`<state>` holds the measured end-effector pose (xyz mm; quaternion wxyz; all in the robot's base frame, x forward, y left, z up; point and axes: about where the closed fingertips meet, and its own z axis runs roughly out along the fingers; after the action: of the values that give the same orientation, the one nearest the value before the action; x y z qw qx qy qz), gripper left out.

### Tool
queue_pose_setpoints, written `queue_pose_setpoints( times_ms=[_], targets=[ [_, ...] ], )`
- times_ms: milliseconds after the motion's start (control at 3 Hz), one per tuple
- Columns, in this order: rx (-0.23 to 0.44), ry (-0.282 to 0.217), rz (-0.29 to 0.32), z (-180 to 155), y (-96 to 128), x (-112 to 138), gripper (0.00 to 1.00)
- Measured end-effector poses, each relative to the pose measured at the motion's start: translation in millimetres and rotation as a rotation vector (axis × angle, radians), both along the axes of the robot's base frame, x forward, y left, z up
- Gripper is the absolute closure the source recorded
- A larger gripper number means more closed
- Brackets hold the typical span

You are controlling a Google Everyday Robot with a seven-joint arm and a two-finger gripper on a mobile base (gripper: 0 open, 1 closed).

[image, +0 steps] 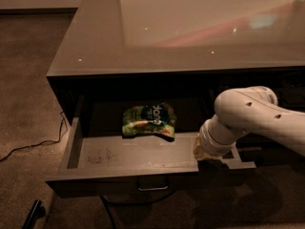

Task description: Open top drawer

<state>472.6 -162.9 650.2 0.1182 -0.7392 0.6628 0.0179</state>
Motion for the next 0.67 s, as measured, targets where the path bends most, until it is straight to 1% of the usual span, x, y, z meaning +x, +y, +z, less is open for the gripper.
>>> queue_pose_setpoints(
  times_ms=[333, 667],
  targets=[
    [0.0, 0.0, 0.0, 0.0, 0.0, 0.0, 0.12],
    [0.0, 0.0, 0.0, 0.0, 0.0, 0.0, 0.0]
  ],
)
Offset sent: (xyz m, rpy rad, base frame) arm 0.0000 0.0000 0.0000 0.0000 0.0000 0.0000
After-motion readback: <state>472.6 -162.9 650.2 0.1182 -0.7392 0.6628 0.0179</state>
